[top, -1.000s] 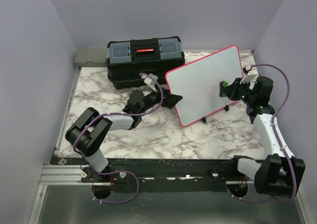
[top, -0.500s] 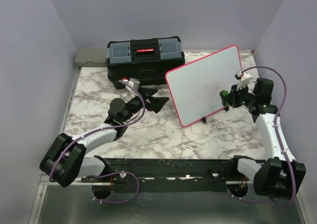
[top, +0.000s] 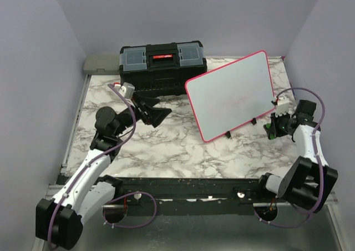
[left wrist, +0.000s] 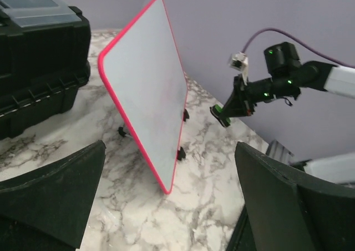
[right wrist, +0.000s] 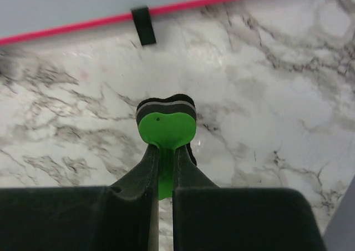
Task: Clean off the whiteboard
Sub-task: Place the whiteboard eraser at the center of the board.
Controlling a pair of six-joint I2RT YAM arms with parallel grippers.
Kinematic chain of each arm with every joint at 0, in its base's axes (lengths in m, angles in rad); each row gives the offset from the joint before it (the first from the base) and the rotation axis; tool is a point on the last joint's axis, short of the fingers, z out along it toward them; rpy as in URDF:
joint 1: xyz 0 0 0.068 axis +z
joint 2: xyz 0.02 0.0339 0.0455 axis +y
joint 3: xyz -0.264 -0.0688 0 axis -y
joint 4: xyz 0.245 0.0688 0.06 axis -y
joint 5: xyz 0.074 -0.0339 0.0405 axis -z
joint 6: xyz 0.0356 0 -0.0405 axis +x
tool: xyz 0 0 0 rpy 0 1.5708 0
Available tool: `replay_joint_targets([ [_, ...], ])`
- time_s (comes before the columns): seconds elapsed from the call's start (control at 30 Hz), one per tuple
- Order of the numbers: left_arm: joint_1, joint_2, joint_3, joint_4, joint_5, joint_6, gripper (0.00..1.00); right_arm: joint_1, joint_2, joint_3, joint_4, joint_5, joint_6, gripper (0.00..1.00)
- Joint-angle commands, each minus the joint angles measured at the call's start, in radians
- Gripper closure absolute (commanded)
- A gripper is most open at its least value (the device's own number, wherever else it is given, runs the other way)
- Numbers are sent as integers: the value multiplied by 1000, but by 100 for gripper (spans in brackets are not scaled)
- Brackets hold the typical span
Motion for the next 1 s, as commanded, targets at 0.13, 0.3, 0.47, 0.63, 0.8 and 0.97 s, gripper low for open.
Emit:
replay_joint_targets([
  [0.13, 16, -190, 262, -646, 58, 203, 1, -76, 93, -30, -55, 74, -114, 98],
  [0.3, 13, -275, 317, -870, -30, 374, 1, -75, 137, -54, -6, 80, -115, 96],
  [0.47, 12, -367, 175, -797, -73, 377, 1, -75, 210, -40, -13, 72, -114, 76],
  [0.63, 13, -372, 139, -843, -117, 418, 1, -75, 189, 8, -66, 36, -84, 34],
  [0.8, 13, -400, 135, -846, -148, 419, 1, -75, 114, 105, -149, -49, -27, 20],
  [0.97, 16, -429, 130, -853, -174, 413, 1, -76, 39, 199, -232, -206, 51, 20],
])
